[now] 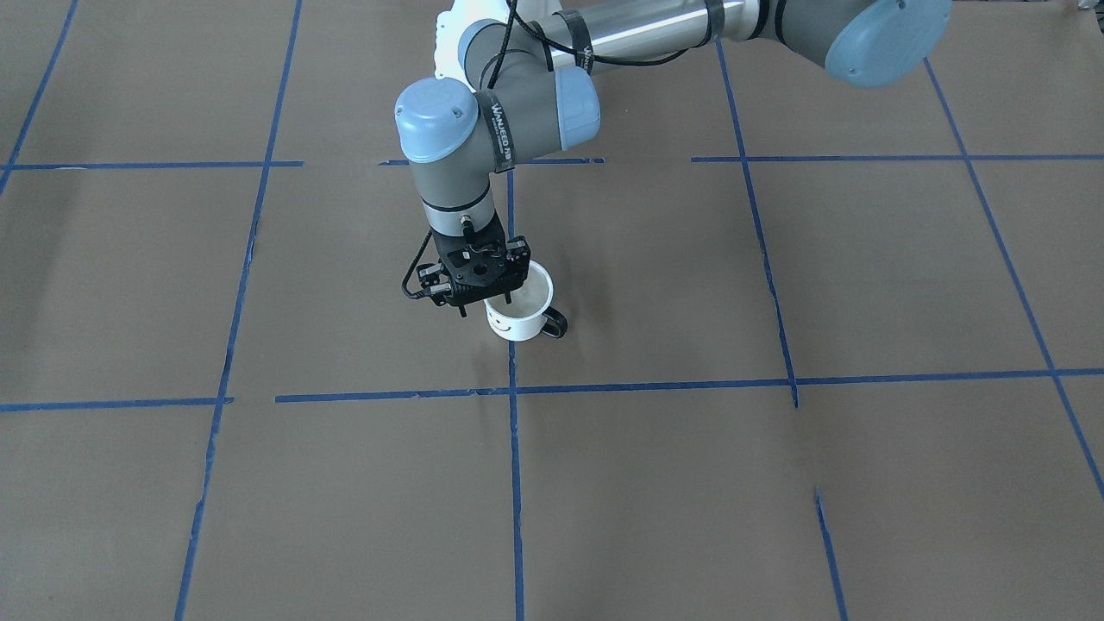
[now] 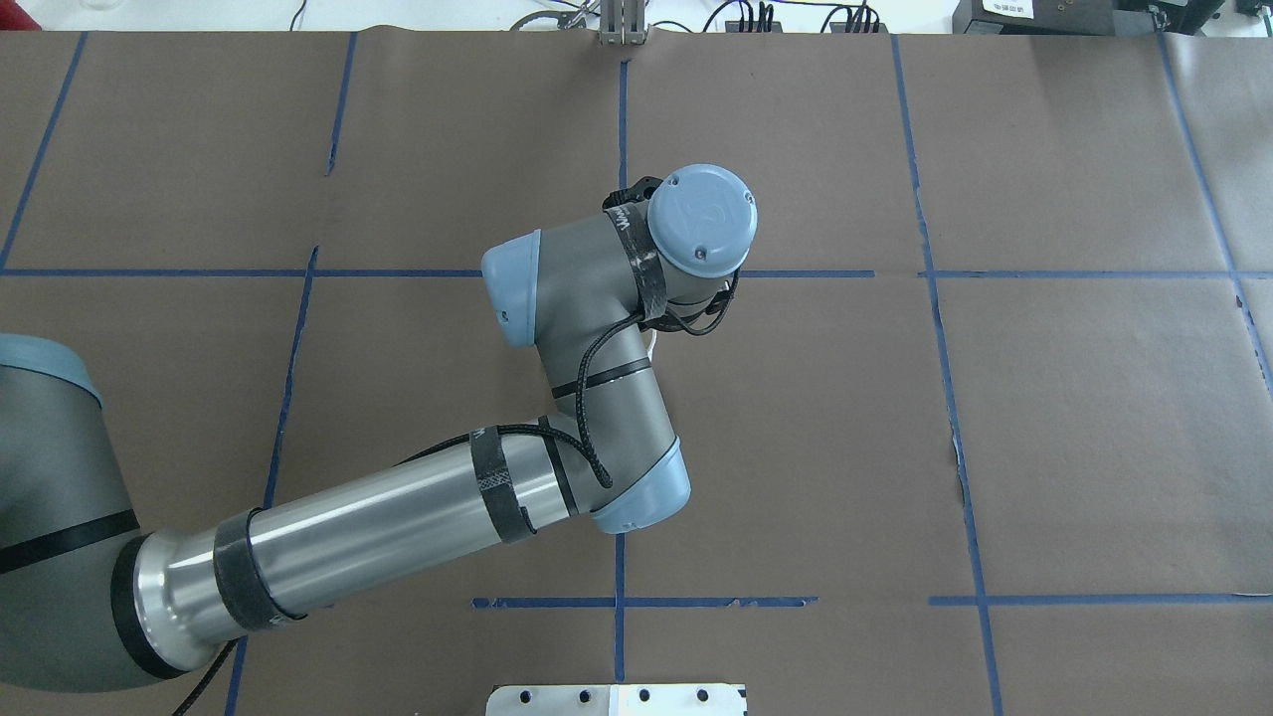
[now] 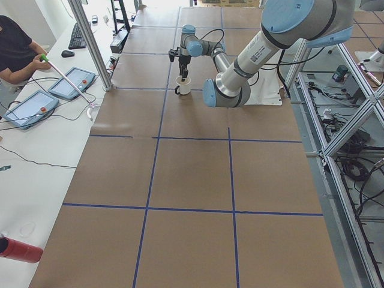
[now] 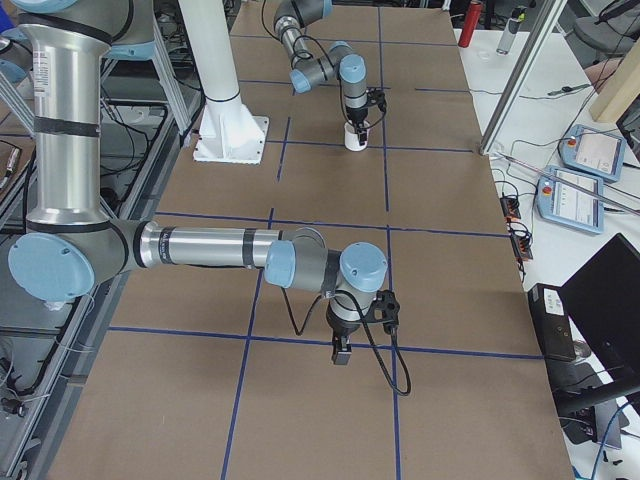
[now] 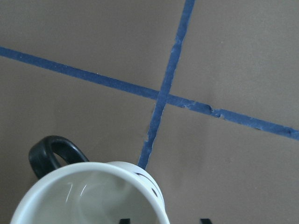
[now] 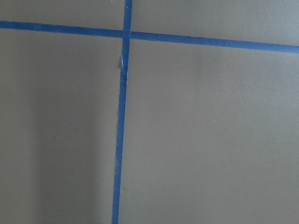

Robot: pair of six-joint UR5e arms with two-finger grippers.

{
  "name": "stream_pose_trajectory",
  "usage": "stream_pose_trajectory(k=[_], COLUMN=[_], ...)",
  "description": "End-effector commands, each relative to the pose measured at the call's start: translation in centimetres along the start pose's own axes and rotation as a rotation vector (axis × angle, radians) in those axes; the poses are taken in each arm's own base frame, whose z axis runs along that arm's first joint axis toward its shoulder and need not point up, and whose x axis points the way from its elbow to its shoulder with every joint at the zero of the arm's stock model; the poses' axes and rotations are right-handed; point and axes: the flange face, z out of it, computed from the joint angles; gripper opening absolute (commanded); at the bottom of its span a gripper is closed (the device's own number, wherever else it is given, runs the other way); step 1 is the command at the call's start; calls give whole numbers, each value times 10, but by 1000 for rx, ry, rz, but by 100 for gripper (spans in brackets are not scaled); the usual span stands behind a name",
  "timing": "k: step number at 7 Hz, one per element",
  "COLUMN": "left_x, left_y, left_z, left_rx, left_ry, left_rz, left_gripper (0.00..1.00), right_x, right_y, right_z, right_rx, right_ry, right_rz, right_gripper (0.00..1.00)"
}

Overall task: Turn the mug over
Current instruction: 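Rotate the mug upright with the left gripper and lower it onto the table, then open the left gripper and withdraw it away from the upright mug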

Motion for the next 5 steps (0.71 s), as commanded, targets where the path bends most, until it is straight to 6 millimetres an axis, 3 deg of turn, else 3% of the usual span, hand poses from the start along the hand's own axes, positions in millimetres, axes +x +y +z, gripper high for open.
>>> stream_pose_trajectory(k=[1, 2, 3, 4, 5], left_x=[-9, -22, -76, -150, -205], left_y=[-32, -38, -65, -79, -114], left_z=[-60, -87, -121, -139, -162], left_rx=[40, 27, 20, 27, 85], left_ry=[42, 29, 71, 111, 115], left_rz=[-12, 64, 81, 125, 181], left_gripper=[100, 100, 100, 100, 100], right_x=[0, 0, 0, 0, 0], right_y=[0, 0, 0, 0, 0], right_z=[0, 0, 0, 0, 0], right_rx=[0, 0, 0, 0, 0], right_ry=[0, 0, 0, 0, 0], right_rz=[0, 0, 0, 0, 0], right_gripper=[100, 100, 100, 100, 100])
